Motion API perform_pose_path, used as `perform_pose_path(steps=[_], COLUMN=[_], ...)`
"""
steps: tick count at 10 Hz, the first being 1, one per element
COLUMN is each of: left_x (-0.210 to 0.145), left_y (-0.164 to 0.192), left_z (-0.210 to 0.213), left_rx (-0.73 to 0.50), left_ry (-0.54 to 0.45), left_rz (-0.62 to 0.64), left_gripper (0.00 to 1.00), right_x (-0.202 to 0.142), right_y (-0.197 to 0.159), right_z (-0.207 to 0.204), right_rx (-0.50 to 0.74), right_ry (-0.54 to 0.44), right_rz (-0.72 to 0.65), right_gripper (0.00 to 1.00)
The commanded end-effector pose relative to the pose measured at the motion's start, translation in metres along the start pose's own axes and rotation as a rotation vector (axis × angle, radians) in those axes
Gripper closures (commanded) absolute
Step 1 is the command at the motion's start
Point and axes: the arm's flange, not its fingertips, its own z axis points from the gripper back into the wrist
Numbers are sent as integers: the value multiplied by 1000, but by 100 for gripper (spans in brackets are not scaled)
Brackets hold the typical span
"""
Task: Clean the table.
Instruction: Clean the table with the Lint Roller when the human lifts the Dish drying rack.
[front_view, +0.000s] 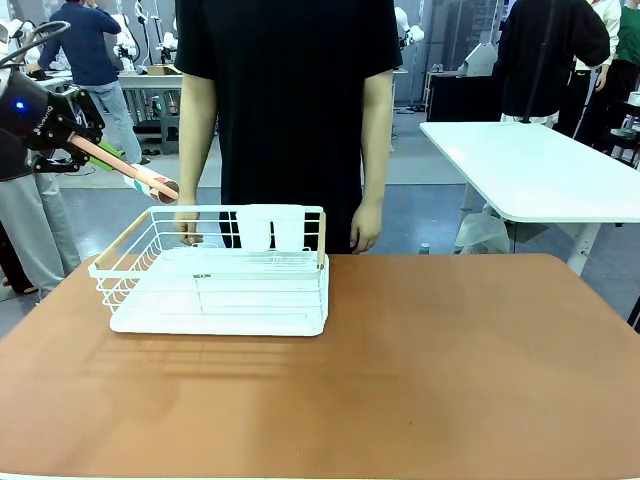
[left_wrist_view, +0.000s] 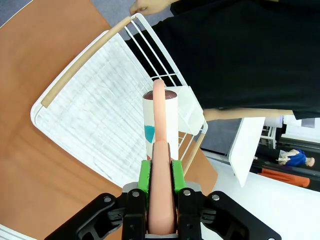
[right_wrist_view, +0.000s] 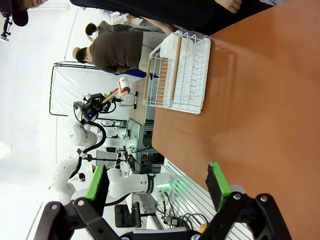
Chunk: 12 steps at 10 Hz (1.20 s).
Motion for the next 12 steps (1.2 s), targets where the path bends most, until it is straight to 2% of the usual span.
perform_pose_path(steps=[1, 12], left_x=[-1, -1], left_y=[-1, -1], left_z=[0, 0], left_rx=[1, 1], left_ry=[-4, -4], left_rz=[6, 6], left_gripper=[96, 96], right_x=[1, 1], right_y=[2, 2], right_z=[0, 0], right_rx=[20, 20], right_ry=[-4, -4], right_rz=[23, 23], right_gripper=[0, 0])
